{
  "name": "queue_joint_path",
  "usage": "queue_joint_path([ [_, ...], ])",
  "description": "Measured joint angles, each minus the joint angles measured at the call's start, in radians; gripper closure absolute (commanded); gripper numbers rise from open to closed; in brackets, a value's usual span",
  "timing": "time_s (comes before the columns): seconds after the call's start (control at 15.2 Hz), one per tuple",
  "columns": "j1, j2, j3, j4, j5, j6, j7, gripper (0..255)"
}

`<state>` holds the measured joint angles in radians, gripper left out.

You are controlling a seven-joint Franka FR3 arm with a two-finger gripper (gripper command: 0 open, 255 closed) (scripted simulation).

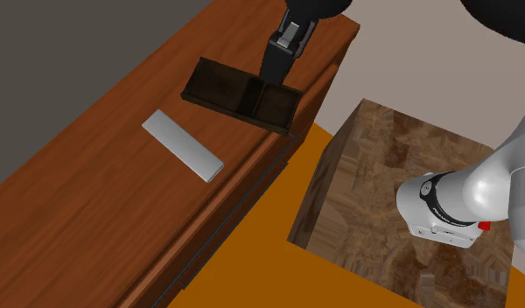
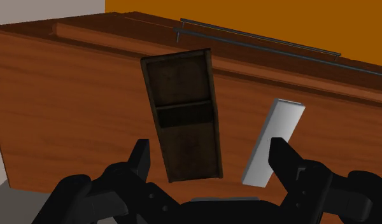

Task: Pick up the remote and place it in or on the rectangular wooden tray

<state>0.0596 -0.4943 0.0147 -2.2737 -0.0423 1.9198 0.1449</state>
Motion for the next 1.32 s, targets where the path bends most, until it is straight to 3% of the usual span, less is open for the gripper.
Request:
queue_joint_path([
  [0.66, 0.029, 0.35, 0.066, 0.141, 0.007, 0.147, 0.107, 0],
  [1.32, 0.075, 0.738, 0.106, 0.416, -0.022, 0.194, 0.213, 0],
])
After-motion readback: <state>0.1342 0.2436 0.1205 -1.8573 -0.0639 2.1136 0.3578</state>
